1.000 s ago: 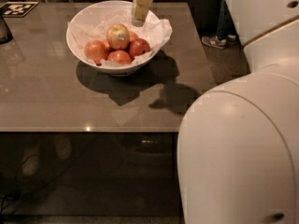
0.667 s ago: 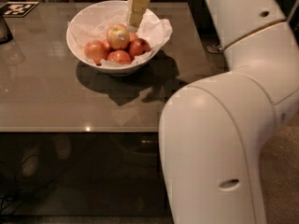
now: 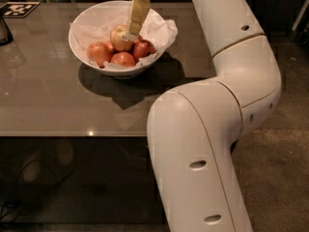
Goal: Pick apple from white bowl
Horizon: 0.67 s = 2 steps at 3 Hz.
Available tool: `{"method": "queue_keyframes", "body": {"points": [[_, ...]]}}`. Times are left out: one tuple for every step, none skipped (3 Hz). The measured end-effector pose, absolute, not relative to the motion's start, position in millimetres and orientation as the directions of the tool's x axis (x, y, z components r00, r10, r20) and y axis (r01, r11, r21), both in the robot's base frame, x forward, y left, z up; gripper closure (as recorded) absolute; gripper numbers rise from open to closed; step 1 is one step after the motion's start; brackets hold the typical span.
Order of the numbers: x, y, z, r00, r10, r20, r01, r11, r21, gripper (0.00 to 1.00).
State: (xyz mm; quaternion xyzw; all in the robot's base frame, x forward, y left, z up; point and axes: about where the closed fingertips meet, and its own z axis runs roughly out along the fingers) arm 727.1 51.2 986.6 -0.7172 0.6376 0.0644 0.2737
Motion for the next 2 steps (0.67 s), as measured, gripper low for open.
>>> {"method": "queue_keyframes", "body": {"points": [[734.2,57.8,975.5,0.173,-0.878,-0.446,-0.954,-0.036,-0.298,0.00],[739.8,62.2,957.5,0.161,-0.881,-0.446,-0.962,-0.039,-0.270,0.00]]}}
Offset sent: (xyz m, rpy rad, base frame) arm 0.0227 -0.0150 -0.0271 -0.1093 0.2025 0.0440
